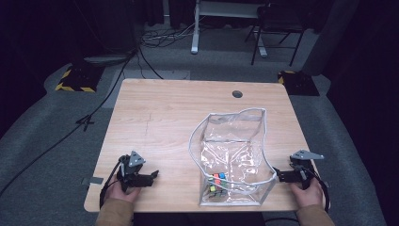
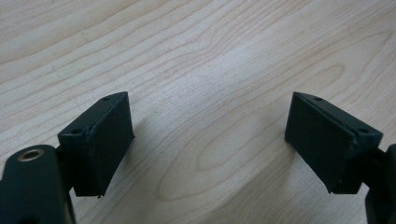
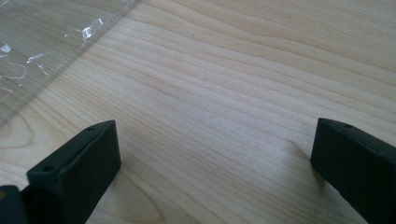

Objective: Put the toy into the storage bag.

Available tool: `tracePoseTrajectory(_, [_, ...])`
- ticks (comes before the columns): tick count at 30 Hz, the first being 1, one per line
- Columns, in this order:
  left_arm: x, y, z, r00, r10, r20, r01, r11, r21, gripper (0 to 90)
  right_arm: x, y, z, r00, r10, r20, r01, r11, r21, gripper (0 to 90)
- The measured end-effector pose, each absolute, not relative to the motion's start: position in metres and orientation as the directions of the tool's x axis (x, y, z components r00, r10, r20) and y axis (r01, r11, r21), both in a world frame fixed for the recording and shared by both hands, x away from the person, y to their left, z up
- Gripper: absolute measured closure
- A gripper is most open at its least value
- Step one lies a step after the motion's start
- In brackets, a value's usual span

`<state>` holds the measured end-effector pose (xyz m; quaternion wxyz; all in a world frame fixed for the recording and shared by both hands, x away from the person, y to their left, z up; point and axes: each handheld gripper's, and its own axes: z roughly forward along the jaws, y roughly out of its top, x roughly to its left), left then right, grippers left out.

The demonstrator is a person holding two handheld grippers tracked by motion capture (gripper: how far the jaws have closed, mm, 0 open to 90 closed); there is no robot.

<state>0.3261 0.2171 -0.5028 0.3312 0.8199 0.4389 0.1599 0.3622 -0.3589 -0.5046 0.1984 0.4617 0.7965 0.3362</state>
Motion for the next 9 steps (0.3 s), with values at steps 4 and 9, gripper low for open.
tracePoseTrajectory(4, [0.3261,0.2170,-0.5028,0.564,0.825,-0.029,0.614,-0.395,0.683,15.6,0.3622,-0.3589,-0.5046,-0.495,0.869,-0.005,0.602,0.348,0.719,1.4])
tracePoseTrajectory(9, [0.3260,0.2170,-0.5028,0.564,0.826,-0.029,0.615,-0.395,0.683,15.6,0.3621,-0.3589,-0.5046,-0.495,0.869,-0.005,0.602,0.348,0.719,1.4])
